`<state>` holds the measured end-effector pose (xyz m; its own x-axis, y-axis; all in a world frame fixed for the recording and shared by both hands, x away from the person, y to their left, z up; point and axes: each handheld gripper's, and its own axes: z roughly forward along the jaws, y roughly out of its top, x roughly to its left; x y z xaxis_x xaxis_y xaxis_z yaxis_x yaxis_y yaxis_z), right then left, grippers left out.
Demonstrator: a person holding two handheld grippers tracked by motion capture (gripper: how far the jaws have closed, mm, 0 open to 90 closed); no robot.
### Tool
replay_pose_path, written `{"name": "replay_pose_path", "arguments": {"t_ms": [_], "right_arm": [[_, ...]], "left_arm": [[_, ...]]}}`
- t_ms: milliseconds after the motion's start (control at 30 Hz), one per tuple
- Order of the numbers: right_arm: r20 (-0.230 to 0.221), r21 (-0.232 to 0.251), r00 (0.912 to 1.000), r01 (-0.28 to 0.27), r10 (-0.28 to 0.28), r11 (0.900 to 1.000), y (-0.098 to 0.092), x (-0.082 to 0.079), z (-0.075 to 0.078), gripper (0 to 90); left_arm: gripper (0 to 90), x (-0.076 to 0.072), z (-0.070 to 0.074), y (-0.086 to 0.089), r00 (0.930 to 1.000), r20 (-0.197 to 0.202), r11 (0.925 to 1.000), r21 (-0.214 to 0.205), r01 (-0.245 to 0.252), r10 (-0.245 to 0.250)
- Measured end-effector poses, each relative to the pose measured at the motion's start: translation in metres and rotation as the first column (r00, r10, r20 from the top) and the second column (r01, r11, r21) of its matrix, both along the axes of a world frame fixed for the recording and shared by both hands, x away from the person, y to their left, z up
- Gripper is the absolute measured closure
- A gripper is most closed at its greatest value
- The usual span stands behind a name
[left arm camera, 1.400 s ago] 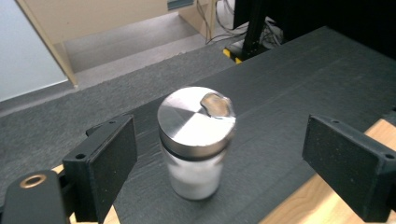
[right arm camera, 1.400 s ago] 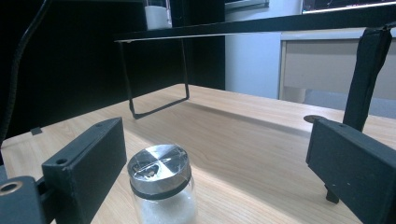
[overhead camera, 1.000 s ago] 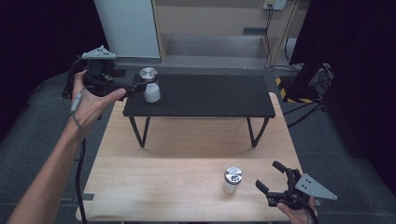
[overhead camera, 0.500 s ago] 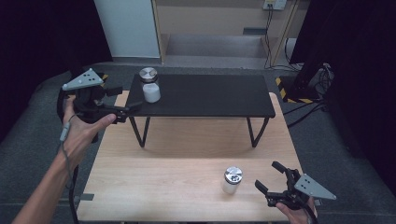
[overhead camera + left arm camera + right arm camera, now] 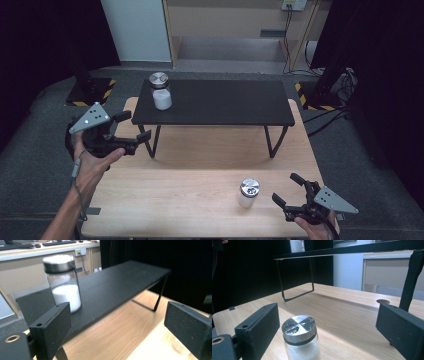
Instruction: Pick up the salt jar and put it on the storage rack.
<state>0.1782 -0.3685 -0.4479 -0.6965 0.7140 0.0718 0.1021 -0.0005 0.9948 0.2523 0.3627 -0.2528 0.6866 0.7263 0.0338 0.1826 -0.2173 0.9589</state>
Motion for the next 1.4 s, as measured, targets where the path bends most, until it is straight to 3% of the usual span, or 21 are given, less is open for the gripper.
{"name": "replay_pose_path", "arguments": {"t_ms": [200, 300, 367, 467, 933, 1000, 1300, 1400], "right_arm": [[0.003, -0.001, 1.0, 0.0, 0.0, 1.0, 0.0, 0.0, 0.0, 5.1], [0.007, -0.001, 1.0, 0.0, 0.0, 1.0, 0.0, -0.001, 0.0, 5.1], [0.005, -0.001, 1.0, 0.0, 0.0, 1.0, 0.0, -0.001, 0.0, 5.1], [0.007, -0.002, 1.0, 0.0, 0.0, 1.0, 0.0, -0.001, 0.0, 5.1], [0.003, -0.004, 1.0, -0.001, 0.001, 1.0, 0.001, 0.0, 0.0, 5.2], [0.003, -0.004, 1.0, -0.001, 0.001, 1.0, 0.001, 0.0, 0.0, 5.2], [0.002, -0.007, 1.0, -0.002, 0.002, 1.0, 0.001, 0.0, 0.0, 5.2], [-0.002, -0.007, 1.0, -0.002, 0.002, 1.0, 0.002, 0.0, 0.0, 5.2]], "left_arm": [[6.3, -0.009, -0.023, -0.006, 0.9995, 0.027, 0.9999, 0.0, 0.015, -0.015], [6.6, -0.012, -0.037, -0.006, 0.9996, 0.022, 0.9989, -0.043, 0.021, -0.02], [6.7, -0.013, -0.042, -0.006, 0.9996, 0.026, 0.9991, -0.039, 0.015, -0.014], [6.9, -0.014, -0.054, -0.003, 0.9998, 0.015, 0.9968, -0.078, 0.013, -0.012], [6.8, -0.016, -0.096, 0.0, 0.9996, -0.025, 0.9958, -0.091, -0.013, 0.011], [6.8, -0.016, -0.101, -0.001, 0.9997, -0.02, 0.9965, -0.082, -0.014, 0.013], [6.6, -0.018, -0.124, -0.001, 0.9998, -0.011, 0.9914, -0.13, -0.018, 0.017], [6.4, -0.02, -0.13, -0.002, 0.9996, -0.005, 0.9927, -0.117, -0.03, 0.029]]}}
